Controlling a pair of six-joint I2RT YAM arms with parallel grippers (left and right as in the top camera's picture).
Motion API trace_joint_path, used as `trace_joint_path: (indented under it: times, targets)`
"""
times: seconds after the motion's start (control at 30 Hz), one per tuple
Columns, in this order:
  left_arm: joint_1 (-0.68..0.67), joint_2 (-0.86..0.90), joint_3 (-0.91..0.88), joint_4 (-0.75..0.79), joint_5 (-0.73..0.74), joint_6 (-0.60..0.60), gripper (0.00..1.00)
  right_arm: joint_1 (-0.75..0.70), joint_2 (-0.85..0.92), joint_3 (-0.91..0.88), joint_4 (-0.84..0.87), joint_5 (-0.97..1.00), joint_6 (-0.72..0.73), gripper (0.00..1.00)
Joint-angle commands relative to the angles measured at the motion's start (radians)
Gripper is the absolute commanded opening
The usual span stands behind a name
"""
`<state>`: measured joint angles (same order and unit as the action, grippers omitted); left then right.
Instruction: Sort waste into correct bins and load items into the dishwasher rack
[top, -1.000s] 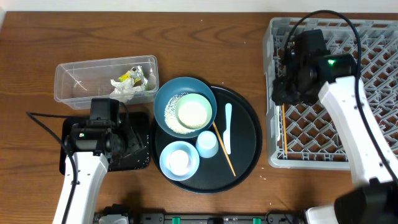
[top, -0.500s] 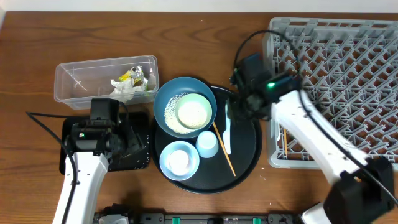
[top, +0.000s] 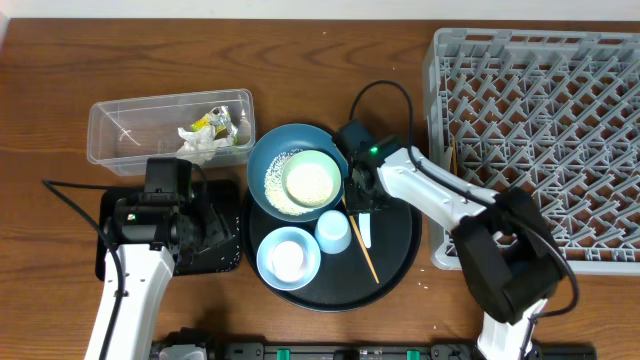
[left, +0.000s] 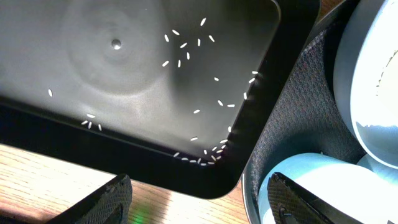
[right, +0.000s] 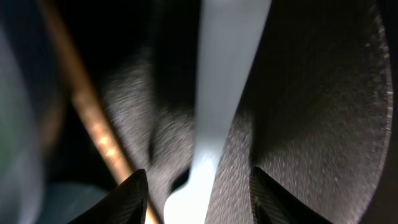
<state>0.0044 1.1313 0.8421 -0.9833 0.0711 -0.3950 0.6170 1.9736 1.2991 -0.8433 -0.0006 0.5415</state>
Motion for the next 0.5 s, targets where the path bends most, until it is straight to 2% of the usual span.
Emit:
trace_joint_path:
  times: [0.0, 0.13, 0.27, 0.4, 0.47]
  targets:
    - [-0.001, -0.002, 0.018, 0.0, -0.012, -0.002, 0.72, 0.01, 0.035, -0.005, 0.003, 0.046, 0.042, 0.49]
    - [-0.001, -0.002, 0.018, 0.0, -0.012, -0.002, 0.72, 0.01, 0.053, -0.005, 0.008, 0.066, 0.042, 0.41]
    - [-0.001, -0.002, 0.018, 0.0, -0.012, -0.002, 0.71, 0.01, 0.054, -0.005, 0.006, 0.069, 0.042, 0.21]
    - [-0.001, -0.002, 0.018, 0.0, -0.012, -0.002, 0.71, 0.01, 0.054, -0.005, 0.002, 0.069, 0.042, 0.06]
    - [-0.001, -0.002, 0.018, 0.0, -0.012, -0.002, 0.72, 0.01, 0.054, -0.005, 0.001, 0.069, 0.042, 0.03]
